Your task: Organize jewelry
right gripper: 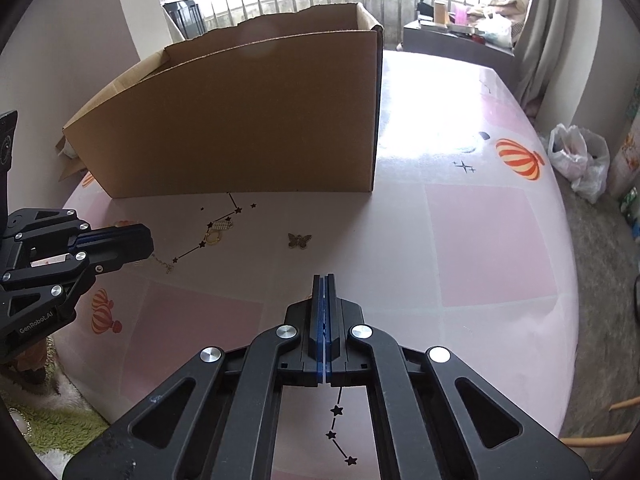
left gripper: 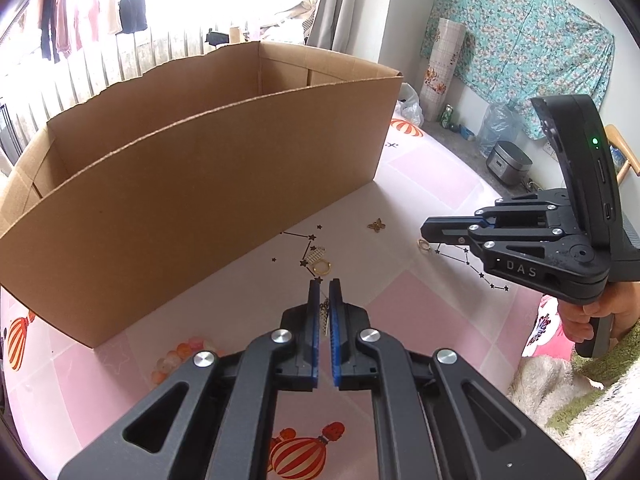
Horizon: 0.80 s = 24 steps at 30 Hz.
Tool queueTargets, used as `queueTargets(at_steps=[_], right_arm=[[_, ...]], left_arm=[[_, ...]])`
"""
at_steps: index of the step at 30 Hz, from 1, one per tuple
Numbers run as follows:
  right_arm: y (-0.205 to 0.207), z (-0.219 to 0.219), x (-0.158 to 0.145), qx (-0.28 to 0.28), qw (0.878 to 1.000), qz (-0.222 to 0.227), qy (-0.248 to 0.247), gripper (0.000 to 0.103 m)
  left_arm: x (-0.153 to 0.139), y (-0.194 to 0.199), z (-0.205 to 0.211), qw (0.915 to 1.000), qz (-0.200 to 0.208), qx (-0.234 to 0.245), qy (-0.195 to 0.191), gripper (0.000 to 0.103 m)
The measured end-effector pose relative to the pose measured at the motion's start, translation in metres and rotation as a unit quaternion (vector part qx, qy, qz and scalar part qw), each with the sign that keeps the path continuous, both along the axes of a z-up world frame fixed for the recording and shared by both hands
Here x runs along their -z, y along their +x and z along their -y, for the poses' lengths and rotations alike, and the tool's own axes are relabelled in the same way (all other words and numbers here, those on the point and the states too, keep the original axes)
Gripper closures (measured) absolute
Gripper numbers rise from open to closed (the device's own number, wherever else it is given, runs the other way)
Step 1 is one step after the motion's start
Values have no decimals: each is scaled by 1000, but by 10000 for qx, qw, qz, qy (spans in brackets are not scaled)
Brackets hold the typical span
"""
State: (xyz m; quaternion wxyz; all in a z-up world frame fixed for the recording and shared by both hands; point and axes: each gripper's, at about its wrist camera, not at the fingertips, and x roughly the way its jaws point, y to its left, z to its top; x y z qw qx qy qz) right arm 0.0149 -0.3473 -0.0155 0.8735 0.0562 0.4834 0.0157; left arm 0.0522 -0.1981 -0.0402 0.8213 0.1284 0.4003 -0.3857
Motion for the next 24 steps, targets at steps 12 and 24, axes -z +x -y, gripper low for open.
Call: queueTargets(at_steps=[12, 24], right_arm=[[-8, -6, 2, 191, 9995, -169, 206, 89], [-2, -24, 9, 278, 9991, 9, -319, 85]], left_arm=[[-2, -6, 2, 10000, 60, -12, 12, 99], [-1, -2, -1, 10000, 15, -47, 54, 99]])
